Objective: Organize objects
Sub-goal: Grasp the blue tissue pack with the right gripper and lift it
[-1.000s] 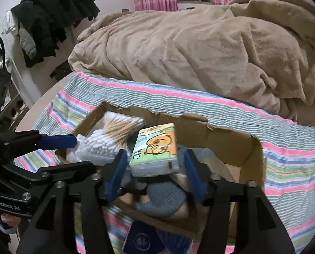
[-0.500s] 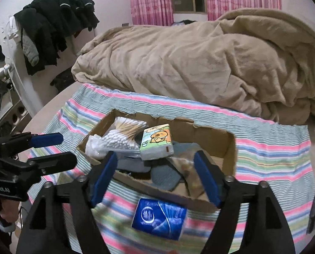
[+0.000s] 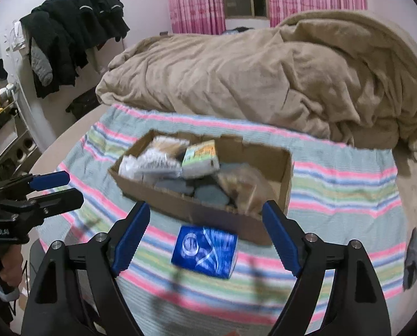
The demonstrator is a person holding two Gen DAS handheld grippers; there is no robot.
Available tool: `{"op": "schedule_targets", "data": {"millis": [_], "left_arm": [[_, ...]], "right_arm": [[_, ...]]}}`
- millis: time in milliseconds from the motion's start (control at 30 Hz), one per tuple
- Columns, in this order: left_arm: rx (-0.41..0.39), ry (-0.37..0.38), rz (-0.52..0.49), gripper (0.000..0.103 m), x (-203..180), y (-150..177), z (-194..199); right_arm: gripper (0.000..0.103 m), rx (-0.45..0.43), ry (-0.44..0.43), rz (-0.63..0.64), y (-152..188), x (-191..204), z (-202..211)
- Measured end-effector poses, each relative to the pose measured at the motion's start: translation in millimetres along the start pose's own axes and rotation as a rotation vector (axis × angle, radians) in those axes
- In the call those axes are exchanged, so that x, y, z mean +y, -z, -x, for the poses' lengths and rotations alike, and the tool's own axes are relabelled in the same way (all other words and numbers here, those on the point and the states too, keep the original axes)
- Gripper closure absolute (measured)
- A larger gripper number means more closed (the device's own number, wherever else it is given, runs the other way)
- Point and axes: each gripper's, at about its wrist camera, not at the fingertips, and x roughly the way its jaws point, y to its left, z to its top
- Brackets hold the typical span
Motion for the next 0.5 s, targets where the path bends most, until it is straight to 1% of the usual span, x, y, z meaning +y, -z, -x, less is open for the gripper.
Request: {"op": "schedule_targets", "data": {"millis": [133,400,500], "left_arm": [[0.022,0.002,0.039,0.02,10.8,13.3,-6.0],[0.056,-0.013,0.048,0.02,19.4,30.3,-16.8],[0.063,-0.024,0.042,0.02,22.1,33.8,-20.8]], "right_arm": [[0.018,0.028,-0.005,-0.009,16.0,0.2,-7.4],[0.018,0.109,-0.002,-0.019,35.0,2.6,-36.0],[0.018,0.132,-0.001,-0.041,41.5,1.7,-47.4]]}}
